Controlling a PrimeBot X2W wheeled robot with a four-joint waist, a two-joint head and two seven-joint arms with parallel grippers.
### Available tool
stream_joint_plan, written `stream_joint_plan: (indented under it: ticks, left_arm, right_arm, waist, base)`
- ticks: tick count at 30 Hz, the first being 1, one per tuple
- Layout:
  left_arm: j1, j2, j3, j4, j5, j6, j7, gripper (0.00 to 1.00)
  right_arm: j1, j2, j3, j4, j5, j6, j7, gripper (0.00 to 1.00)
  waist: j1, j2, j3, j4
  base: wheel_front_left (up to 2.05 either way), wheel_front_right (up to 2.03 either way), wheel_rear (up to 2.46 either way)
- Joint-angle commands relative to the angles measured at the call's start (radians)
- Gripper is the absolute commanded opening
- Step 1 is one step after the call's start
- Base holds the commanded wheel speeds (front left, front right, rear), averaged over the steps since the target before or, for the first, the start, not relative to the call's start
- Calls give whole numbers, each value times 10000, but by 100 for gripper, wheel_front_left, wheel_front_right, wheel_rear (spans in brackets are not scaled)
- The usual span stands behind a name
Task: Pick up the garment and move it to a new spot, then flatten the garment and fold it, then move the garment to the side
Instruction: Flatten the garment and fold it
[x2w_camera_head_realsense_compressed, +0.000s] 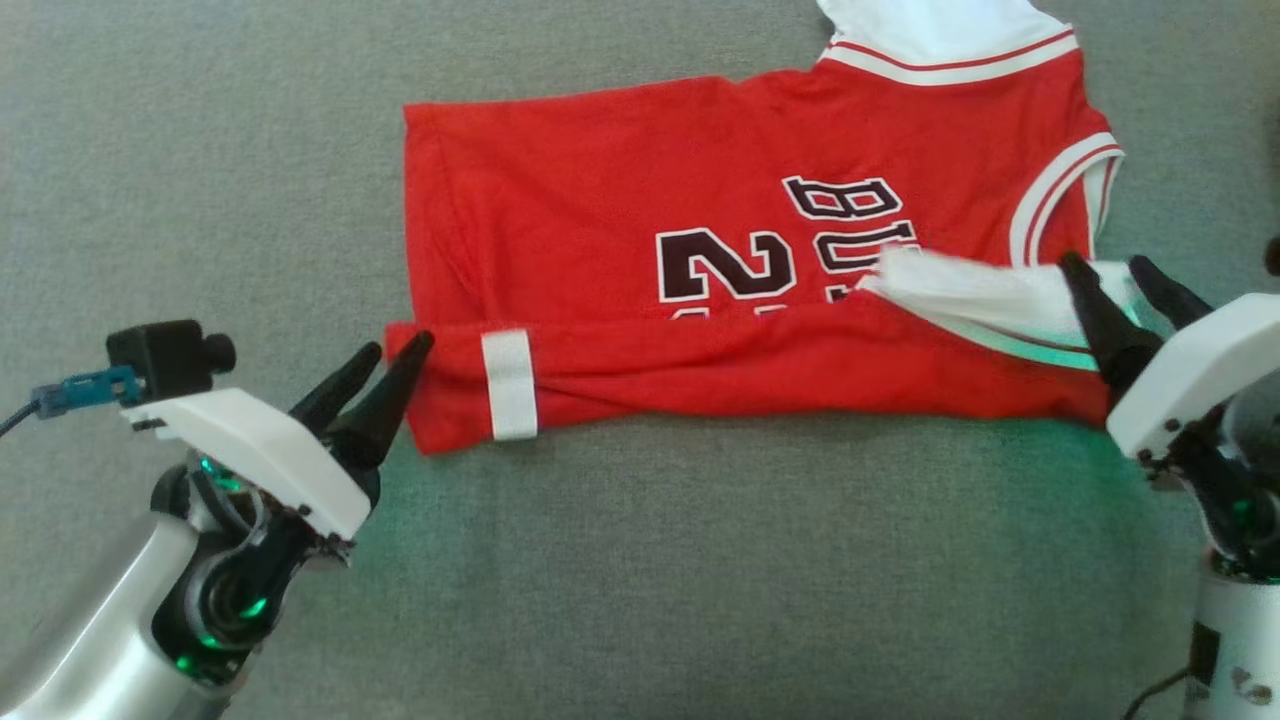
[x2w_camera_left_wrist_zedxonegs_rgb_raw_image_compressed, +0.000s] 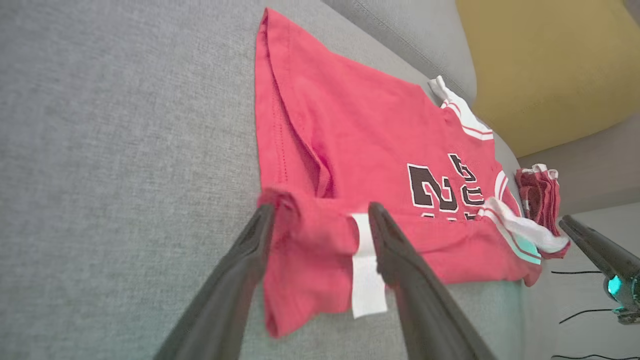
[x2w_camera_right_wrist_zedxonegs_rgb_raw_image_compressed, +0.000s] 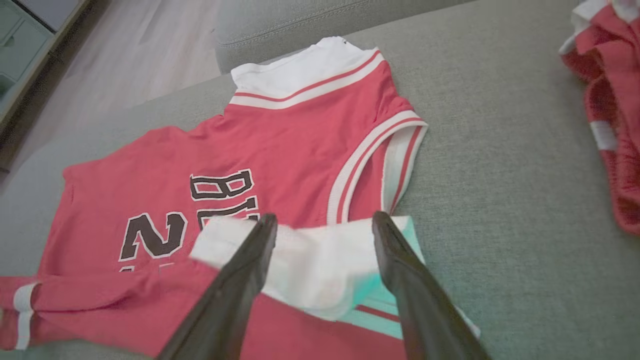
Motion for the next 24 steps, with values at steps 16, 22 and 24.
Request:
stream_joint_plan:
  ticks: [16,22,24]
  left_arm:
    - [1213,861,300,-666,952,9,-1093,100]
    - [911,645,141,-177,991,-223,-1031,100]
    - [824,557,89,-54,975,-290,-1000,100]
  right_arm:
    - [1176,-954,705,-688,-1950,69,-661,100]
    - [953,-1034,1018,-58,-2025,69,-482,100]
    - [926,-1087,1155,89,-1982,69,-376,100]
  waist:
    - [-2,0,732,-223]
    - [-2,0,926,-134]
    - [-2,0,931,-114]
  base:
    - [0,0,0]
    - [0,0,0]
    - [0,0,0]
